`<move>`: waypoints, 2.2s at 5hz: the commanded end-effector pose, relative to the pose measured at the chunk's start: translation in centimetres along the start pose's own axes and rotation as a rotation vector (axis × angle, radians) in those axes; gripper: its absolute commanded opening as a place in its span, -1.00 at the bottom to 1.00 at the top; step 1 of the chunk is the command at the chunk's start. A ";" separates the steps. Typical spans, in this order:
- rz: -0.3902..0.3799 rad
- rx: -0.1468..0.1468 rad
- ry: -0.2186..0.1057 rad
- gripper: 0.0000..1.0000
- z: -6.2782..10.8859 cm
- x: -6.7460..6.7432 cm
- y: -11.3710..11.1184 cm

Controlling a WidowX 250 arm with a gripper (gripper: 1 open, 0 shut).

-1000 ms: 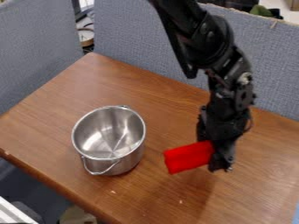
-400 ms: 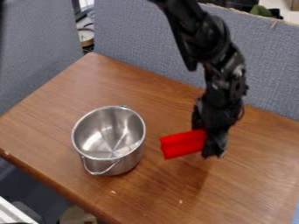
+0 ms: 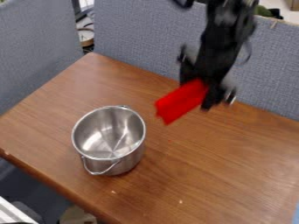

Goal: Move the red object from the metal pot to the table

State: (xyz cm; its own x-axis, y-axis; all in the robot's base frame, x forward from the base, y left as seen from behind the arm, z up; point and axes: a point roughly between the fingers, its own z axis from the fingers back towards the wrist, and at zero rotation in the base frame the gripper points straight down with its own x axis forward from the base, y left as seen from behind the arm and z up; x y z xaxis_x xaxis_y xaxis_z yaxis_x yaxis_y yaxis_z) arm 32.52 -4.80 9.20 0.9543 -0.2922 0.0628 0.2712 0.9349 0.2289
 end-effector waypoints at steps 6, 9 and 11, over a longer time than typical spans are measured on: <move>0.477 -0.085 0.027 1.00 3.1 -7.2 -17.4; 0.658 -0.052 0.009 -1.00 7.0 -7.6 -17.7; 0.594 -0.033 0.037 -1.00 6.7 -8.4 -13.7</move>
State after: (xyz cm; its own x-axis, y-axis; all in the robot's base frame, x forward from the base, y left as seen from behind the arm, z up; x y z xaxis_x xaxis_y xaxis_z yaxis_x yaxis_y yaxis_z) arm 20.04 -16.21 11.02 0.9483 0.2958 0.1154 -0.3120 0.9354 0.1662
